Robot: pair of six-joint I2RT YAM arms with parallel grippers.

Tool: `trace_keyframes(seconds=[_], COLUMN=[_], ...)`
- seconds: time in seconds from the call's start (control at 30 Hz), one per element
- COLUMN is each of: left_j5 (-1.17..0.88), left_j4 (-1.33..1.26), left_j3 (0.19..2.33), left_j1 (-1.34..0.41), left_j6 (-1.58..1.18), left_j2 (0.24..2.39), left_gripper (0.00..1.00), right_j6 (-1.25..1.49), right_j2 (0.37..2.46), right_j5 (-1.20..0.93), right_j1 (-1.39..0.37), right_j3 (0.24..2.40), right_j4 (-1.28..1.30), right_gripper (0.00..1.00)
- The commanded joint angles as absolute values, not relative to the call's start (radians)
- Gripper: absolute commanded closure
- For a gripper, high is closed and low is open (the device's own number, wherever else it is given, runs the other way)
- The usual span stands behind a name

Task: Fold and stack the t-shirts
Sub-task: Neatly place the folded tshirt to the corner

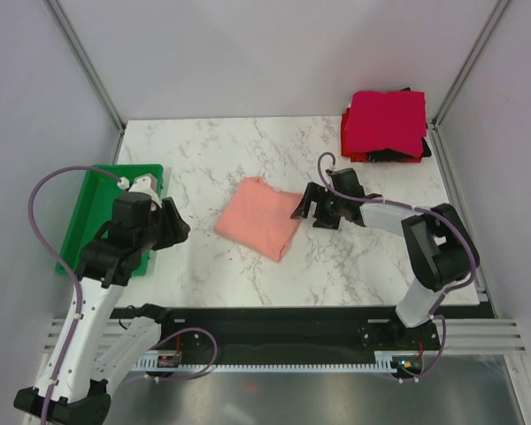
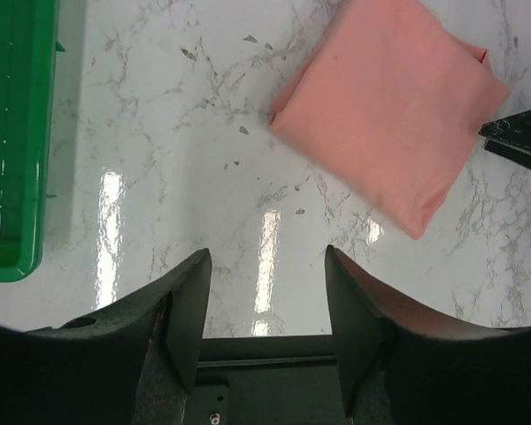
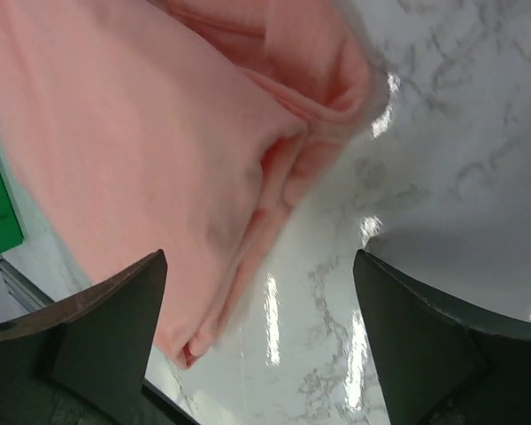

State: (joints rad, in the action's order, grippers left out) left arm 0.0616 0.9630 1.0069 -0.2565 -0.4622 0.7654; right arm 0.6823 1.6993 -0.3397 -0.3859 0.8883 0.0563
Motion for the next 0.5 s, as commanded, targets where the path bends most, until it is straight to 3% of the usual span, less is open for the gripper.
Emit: trace_keyframes(seconds=[0.0,0.33,0.43,0.47], left_j5=[0.155,0.242,0.268,0.270], left_j4=[0.924,0.775,0.761,0.756], left_j3=[0.997,0.841,0.819,0.815], left_j1=[-0.255,-0.256,-0.256,-0.256], left_j6=[-0.407,-0.442,-0.437,-0.437], left_j2=[0.716,0.531,0.477,0.468], left_gripper=[0.39,0.38,0.34,0.34], right_j6=[0.670,0.658,0.657,0.657], right_j2=[1.793,1.931,1.940,1.939], right_j5=[-0.368,-0.328,-0.353,-0.359], right_j1=[-0.376,-0.348,-0.348,-0.347], right_j3=[0.963,1.028,1.022,1.016], right_j4=[-0.034,-0.043,-0.064,-0.071], right_gripper=[0.07,0.14,0.24,0.32])
